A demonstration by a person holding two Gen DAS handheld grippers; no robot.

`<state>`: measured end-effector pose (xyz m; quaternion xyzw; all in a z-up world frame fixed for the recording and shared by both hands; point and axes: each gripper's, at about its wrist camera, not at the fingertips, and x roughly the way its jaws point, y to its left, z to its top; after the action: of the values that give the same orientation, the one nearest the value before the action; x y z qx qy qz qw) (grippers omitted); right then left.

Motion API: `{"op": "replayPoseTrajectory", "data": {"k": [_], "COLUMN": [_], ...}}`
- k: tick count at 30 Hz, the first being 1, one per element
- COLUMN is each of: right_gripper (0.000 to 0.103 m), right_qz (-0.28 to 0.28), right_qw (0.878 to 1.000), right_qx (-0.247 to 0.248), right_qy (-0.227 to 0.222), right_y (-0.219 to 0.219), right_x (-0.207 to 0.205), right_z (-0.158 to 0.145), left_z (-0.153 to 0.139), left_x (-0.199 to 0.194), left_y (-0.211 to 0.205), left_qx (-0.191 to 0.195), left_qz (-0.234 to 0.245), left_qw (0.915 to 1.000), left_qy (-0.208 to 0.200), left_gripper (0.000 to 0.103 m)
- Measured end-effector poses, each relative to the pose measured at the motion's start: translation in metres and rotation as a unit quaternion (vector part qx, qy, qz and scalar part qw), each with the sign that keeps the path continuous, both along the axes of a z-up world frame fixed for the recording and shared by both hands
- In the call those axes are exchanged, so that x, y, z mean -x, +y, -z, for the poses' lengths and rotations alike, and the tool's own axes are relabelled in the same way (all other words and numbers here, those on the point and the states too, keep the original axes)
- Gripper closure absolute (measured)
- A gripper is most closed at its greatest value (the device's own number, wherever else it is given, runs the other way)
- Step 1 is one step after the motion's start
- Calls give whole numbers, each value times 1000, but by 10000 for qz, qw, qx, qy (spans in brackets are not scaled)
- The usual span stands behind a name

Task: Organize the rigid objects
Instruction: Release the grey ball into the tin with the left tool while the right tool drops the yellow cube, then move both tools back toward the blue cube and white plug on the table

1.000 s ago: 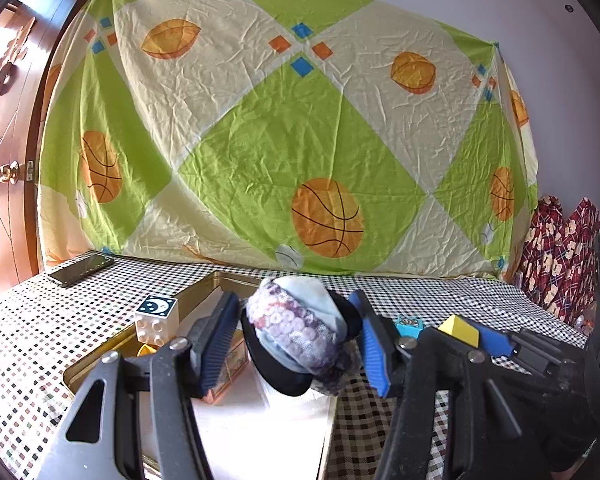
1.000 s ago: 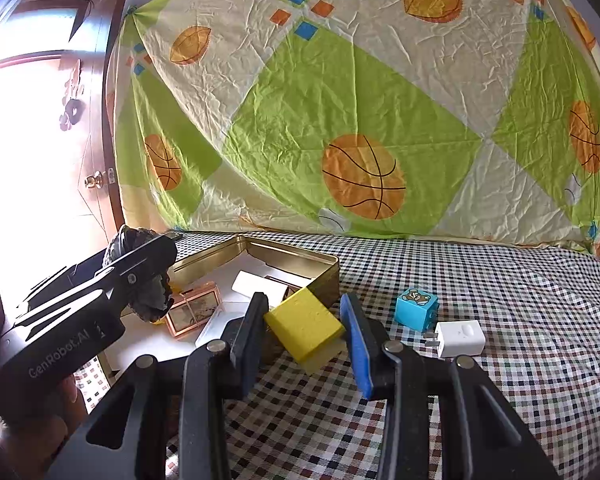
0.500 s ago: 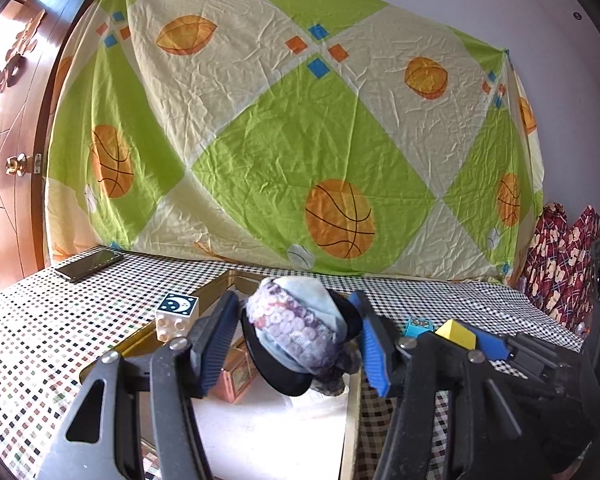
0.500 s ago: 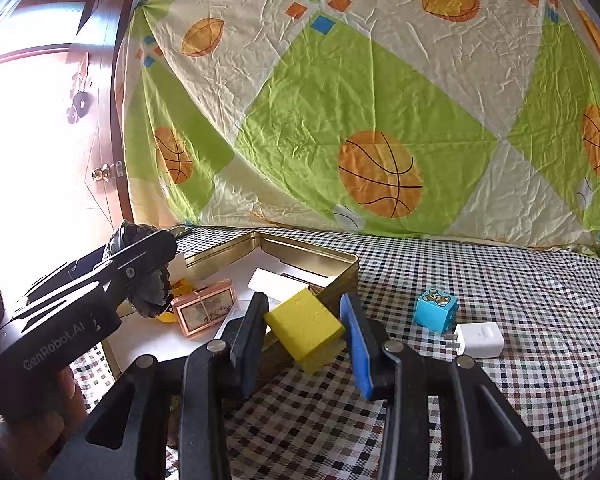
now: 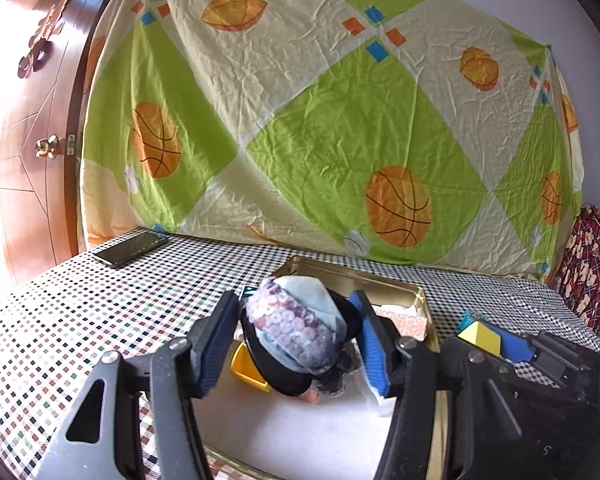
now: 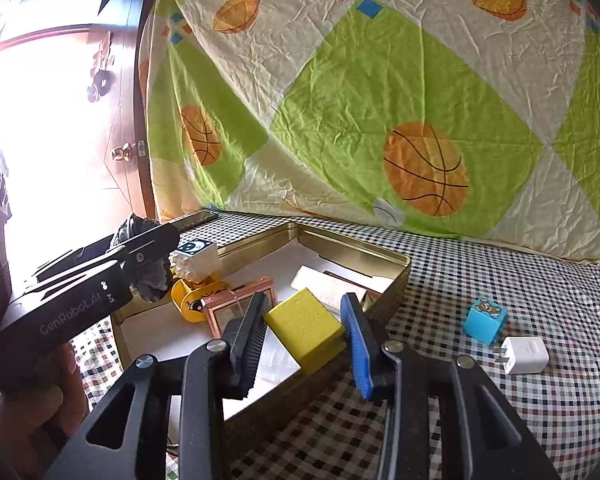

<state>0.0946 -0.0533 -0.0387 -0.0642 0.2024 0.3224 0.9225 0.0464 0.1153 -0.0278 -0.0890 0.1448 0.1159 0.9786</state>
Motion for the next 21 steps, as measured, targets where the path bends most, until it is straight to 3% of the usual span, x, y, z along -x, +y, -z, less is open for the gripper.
{"op": "replayPoseTrajectory", "data": {"k": [10, 11, 12, 14, 17, 21], "right_gripper": [62, 61, 53, 43, 36, 35], "right_qz": [-420, -395, -373, -335, -267, -37], "right_qw": [9983, 9983, 9984, 9985, 9991, 9993], "right_qx": [293, 322, 335, 345, 267, 335], "right_qy": [279, 273, 265, 269, 211, 133], "right_y": [37, 39, 40, 39, 29, 4], "right_x": [-12, -13, -13, -12, -10, -11], "right_z": [7, 8, 8, 8, 5, 1], "left_z": [9, 9, 9, 8, 6, -1], "left_x": [-16, -17, -17, -15, -13, -11], "left_y": [15, 15, 15, 16, 15, 4], "left_qx": [1, -39, -50, -51, -74, -49], "left_qz": [-128, -147, -162, -255, -338, -220], "left_qw": [9984, 9983, 9982, 9981, 9980, 9986], "left_qy": [552, 569, 577, 560, 523, 473], "left_gripper": [45, 44, 41, 20, 14, 8]}}
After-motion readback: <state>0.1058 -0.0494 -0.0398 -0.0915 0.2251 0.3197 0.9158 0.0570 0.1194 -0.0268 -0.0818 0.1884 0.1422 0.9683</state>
